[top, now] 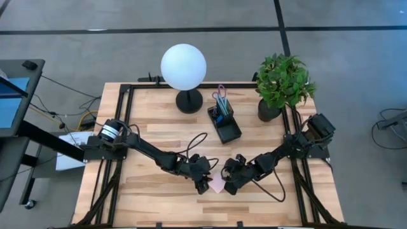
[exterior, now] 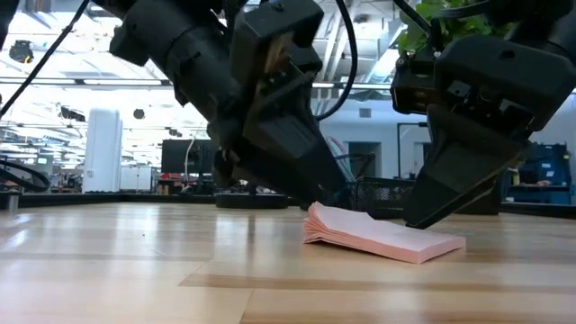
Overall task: Pick and place office supplies into organizer
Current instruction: Put the pink sticky note into the desk organizer
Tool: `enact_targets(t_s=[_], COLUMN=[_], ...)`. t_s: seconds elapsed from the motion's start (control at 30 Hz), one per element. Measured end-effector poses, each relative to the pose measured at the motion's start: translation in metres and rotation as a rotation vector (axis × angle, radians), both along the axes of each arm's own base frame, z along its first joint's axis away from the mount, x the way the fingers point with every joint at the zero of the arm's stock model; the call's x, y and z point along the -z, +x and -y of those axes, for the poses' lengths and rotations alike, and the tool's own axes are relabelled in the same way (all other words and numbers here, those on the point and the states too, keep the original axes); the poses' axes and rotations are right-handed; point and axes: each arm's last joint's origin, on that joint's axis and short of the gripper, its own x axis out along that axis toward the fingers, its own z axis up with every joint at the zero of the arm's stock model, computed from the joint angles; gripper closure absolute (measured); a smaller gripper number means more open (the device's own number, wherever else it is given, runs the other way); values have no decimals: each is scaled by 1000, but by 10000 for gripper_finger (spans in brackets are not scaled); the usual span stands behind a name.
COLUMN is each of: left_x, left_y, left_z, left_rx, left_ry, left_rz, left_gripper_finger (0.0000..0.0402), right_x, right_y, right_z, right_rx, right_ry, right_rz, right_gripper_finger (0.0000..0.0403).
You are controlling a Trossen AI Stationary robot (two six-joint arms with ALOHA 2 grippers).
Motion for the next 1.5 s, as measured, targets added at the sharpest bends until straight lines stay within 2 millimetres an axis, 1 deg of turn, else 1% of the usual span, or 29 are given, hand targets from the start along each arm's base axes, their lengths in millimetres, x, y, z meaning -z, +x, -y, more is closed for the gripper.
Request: enact_targets(t_s=[0.37,0.6,0.7,0.93,1.0,1.07,1.3,1.33,1.5], left_x=[15,29,31,32,33,35,36,37,36], left_y=[0,13,18,19,18,17,16,16,17], left_z=[3,11,13,13,13,13,11,11,11], left_rx=[-13,55,56,76,85,82,102,98,109], left_ry=[-40,-132,-132,-113,-99,-83,-27,-16,15], left_rz=[-42,24,25,22,14,-5,-10,-8,17], left_gripper_finger=[260,260,260,262,272,291,387,393,400], right_x=[0,0,0,1,0,0,0,0,-2], right_y=[0,0,0,0,0,0,0,0,0], right_z=[0,1,1,1,2,2,3,3,3], right_rx=[1,3,3,3,9,21,33,33,53], right_ry=[-4,-5,-5,-7,-14,-30,-44,-44,-7], right_rz=[-5,-8,-8,-9,-5,4,13,13,8], right_gripper_finger=[207,207,207,207,207,207,207,207,207])
